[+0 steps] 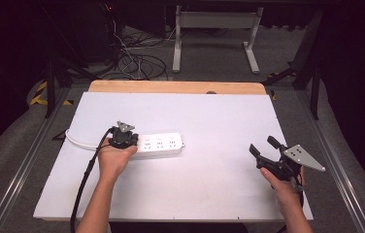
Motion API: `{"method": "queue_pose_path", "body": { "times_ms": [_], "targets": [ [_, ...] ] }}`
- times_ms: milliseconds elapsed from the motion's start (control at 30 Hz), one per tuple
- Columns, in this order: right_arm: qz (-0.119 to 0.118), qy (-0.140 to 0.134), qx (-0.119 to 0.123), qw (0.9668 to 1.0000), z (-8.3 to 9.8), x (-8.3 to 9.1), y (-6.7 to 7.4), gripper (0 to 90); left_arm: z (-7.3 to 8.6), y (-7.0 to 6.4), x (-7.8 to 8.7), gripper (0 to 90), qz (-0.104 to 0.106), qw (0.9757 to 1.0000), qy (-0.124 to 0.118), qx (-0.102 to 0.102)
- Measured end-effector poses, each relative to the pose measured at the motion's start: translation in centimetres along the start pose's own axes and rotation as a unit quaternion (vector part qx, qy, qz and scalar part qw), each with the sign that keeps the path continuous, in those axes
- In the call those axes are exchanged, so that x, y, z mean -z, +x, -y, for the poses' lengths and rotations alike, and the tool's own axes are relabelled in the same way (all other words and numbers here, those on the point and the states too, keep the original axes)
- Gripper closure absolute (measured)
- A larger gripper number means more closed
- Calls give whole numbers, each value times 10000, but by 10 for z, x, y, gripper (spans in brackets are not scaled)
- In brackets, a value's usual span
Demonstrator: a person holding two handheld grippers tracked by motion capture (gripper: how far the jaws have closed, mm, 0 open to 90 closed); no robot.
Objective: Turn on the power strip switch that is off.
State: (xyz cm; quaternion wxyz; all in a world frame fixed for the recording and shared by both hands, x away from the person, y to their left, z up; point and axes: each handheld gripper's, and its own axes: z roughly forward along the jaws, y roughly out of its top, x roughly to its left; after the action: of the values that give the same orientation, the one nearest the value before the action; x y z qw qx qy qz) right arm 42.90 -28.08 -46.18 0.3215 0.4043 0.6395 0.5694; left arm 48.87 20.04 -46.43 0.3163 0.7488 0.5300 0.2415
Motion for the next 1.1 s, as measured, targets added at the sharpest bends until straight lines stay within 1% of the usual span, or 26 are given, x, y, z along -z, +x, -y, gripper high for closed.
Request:
{"method": "queue_pose_path", "body": {
  "times_ms": [67,233,333,400,467,633,700,733,833,867,933,967,1000,1100],
  "targets": [
    [-1,2,-4,10000,0,0,0,227,0,1,0,900,7,10000,9,-3],
    [-14,33,5,10000,0,-1,0,227,0,2,0,900,135,9999,19,86],
    [-16,36,0,10000,0,-1,0,227,0,0,0,900,25,10000,4,-11],
    [-12,36,2,10000,0,-1,1,227,0,0,0,900,23,10000,5,6],
    [-13,36,8,10000,0,-1,1,228,-1,1,0,900,92,9999,27,42],
    [-10,38,-4,10000,0,-1,0,228,-1,1,0,900,88,9999,51,41],
    [5,32,-14,10000,0,-1,0,228,-2,-1,0,900,7,10000,72,-30],
    [10,33,-11,10000,0,-1,0,228,-3,-2,0,900,-48,9998,128,-123],
    [22,34,-6,10000,0,-1,0,228,-5,-2,1,900,-22,9997,233,-57],
    [24,25,-25,10000,-1,0,0,228,-6,-2,0,900,-21,9996,251,-85],
    [27,16,-27,10000,-1,1,0,228,-6,-2,0,900,-21,9996,275,-54],
    [27,16,-27,10000,-1,1,0,228,-6,-1,0,900,-81,9995,288,-87],
    [38,12,-24,10000,-1,1,0,228,-6,-1,-1,900,-81,9996,263,-96],
    [44,1,-29,10000,-1,1,-1,229,-6,1,0,900,-11,9996,271,-52]
  ]
}}
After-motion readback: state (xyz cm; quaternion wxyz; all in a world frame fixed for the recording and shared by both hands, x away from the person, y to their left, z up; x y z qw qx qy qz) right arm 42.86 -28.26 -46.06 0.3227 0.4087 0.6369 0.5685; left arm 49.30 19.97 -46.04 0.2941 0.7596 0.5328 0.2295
